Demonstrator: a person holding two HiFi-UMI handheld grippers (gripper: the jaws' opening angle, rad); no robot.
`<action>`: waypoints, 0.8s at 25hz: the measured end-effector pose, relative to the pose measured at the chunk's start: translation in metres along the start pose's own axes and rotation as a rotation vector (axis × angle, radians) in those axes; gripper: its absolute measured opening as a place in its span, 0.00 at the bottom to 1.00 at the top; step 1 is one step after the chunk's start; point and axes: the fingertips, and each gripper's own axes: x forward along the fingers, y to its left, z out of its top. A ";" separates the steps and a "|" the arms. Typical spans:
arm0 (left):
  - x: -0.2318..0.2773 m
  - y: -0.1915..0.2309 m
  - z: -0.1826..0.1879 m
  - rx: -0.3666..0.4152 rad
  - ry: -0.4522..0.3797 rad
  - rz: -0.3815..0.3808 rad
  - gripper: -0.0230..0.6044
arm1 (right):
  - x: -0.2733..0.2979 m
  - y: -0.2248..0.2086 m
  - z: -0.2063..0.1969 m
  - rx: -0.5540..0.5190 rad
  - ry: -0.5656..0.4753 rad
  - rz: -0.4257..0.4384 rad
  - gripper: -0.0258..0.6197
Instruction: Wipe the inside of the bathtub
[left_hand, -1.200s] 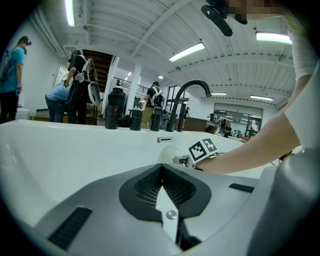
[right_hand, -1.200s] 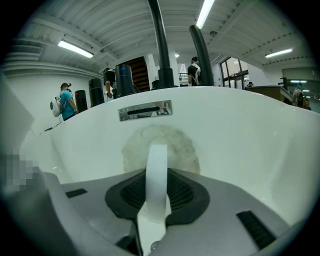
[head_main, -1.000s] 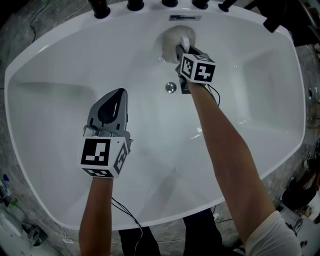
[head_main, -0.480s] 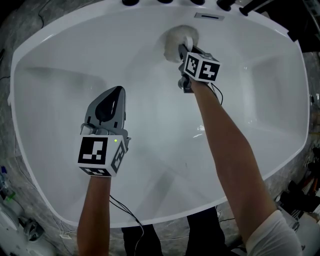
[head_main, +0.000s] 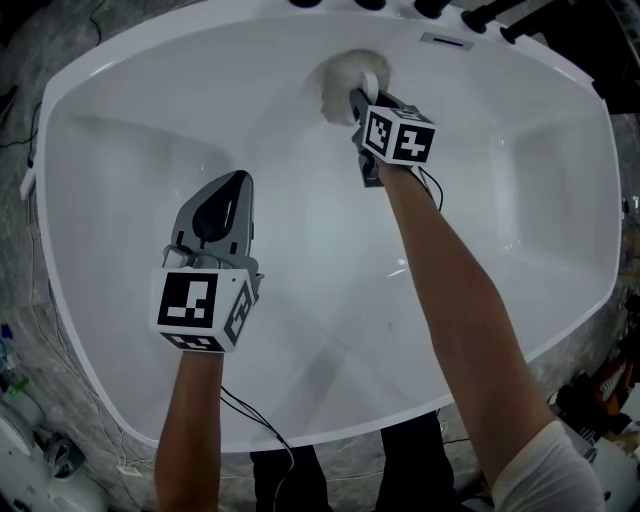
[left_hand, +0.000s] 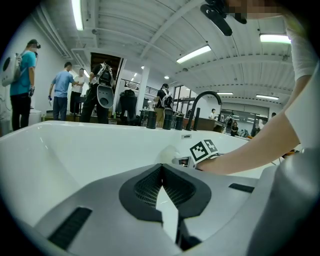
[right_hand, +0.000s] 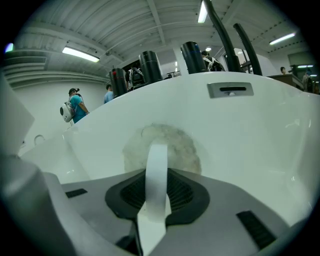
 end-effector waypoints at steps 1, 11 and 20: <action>-0.003 0.003 -0.001 -0.001 -0.001 0.001 0.06 | 0.002 0.007 -0.001 0.001 0.001 0.006 0.19; -0.037 0.054 -0.008 -0.018 -0.011 0.031 0.06 | 0.024 0.084 -0.013 -0.021 0.015 0.060 0.19; -0.058 0.083 -0.016 -0.036 -0.017 0.042 0.06 | 0.045 0.172 -0.014 -0.060 0.009 0.163 0.19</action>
